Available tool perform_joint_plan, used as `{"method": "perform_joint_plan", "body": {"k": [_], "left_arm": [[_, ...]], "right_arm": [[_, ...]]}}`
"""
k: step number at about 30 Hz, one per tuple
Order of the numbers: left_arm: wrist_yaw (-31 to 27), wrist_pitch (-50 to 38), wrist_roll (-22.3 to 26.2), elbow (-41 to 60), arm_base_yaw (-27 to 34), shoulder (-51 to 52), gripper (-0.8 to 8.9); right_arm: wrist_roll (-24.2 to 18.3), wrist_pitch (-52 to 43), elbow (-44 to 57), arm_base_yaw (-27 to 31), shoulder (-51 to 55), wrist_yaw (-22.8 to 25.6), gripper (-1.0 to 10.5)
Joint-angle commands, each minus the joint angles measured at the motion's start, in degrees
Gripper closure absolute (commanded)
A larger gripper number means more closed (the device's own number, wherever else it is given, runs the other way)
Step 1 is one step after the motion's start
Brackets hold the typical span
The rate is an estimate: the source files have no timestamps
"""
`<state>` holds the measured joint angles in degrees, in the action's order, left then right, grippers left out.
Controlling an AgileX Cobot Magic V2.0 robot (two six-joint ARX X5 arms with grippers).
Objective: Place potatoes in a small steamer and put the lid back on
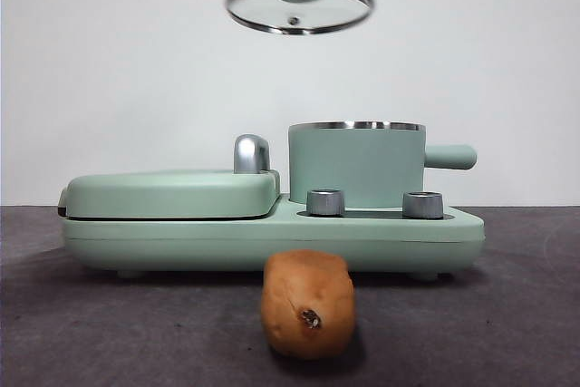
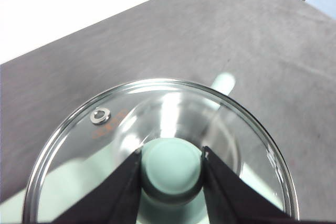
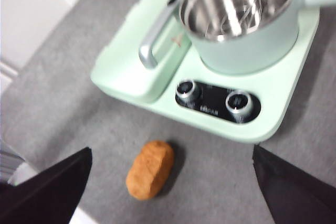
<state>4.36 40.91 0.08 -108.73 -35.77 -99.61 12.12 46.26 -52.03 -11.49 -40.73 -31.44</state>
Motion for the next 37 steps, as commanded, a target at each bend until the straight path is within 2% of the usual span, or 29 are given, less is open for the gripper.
{"method": "perform_joint_plan", "body": {"k": [1, 9, 13, 16, 22, 28, 32, 37], "left_arm": [[0.0, 2.3, 1.0, -2.2, 0.5, 2.0, 7.61], [0.0, 11.6, 2.9, -2.1, 3.8, 7.2, 7.61], [0.1, 13.6, 2.6, -0.7, 5.3, 9.7, 7.65], [0.1, 12.6, 2.6, 3.2, 6.0, 13.2, 7.73], [0.1, 6.7, 2.0, 17.2, 7.6, 23.6, 7.9], [0.1, 2.9, 0.7, 29.0, 8.0, 33.6, 7.9], [0.1, 1.8, 0.5, 33.9, 8.1, 38.4, 7.89], [0.1, 1.9, 0.3, 37.1, 8.1, 43.8, 7.89]], "right_arm": [[4.0, -0.4, -0.9, -5.4, -2.8, 4.1, 4.6], [12.0, -2.9, -0.9, -23.7, -13.1, 17.0, 4.6], [16.2, -5.3, -0.9, -30.6, -19.4, 19.7, 4.6], [18.3, -7.2, -0.9, -34.4, -24.3, 19.9, 4.6], [20.5, -10.9, -1.3, -38.8, -33.4, 20.0, 4.6], [20.5, -11.1, -4.2, -40.6, -42.6, 21.3, 4.6], [20.5, -10.6, -6.9, -40.9, -48.5, 21.5, 4.6], [20.5, -9.7, -9.8, -41.0, -55.2, 24.3, 4.6]]}}
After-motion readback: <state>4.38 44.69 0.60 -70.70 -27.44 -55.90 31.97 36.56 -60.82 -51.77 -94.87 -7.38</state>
